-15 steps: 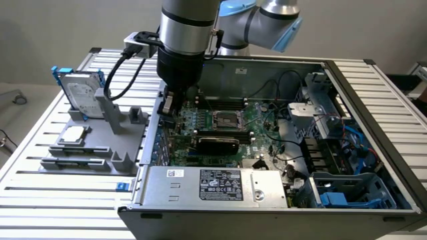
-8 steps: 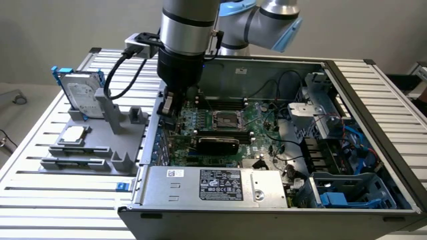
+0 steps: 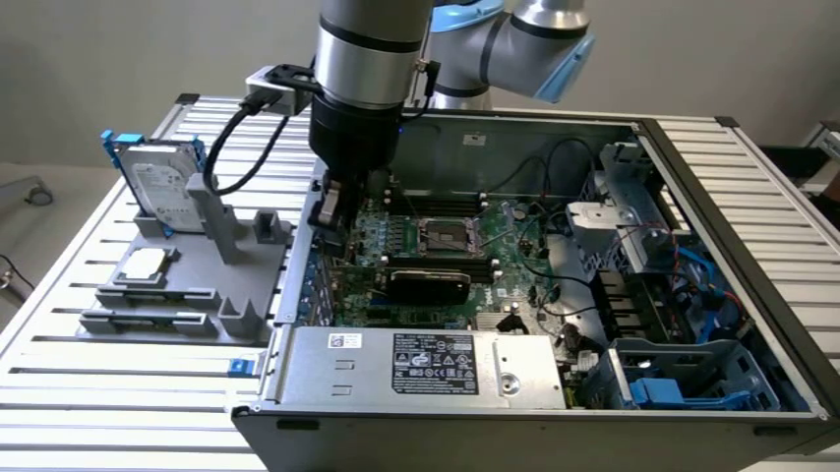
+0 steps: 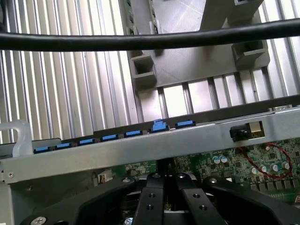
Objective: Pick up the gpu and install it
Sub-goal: 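Insert the gpu into the slot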
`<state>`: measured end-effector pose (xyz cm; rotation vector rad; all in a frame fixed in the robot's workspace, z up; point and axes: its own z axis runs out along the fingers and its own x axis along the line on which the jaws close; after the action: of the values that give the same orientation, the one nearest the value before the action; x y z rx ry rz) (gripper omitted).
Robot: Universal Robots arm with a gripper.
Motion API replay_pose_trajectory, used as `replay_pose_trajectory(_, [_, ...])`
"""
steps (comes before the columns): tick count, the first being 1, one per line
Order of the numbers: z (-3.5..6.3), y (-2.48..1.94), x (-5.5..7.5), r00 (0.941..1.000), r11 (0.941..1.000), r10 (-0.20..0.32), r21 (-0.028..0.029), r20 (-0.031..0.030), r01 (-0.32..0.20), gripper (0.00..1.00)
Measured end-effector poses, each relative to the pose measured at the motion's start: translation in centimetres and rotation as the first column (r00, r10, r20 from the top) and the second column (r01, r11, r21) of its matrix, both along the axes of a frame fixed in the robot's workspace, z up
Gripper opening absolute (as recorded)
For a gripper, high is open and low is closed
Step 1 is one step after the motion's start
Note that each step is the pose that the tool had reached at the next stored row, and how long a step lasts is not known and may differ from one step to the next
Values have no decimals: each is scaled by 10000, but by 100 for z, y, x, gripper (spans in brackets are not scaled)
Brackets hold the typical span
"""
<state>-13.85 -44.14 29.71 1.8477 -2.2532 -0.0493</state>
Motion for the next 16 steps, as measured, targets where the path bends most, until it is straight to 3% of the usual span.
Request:
replay_pose_trajectory(8, [33,6,0,10000,9999,-1,-112,-3,0,13])
replay_pose_trajectory(16, [25,35,1,10000,9999,-81,-136,3,81,13])
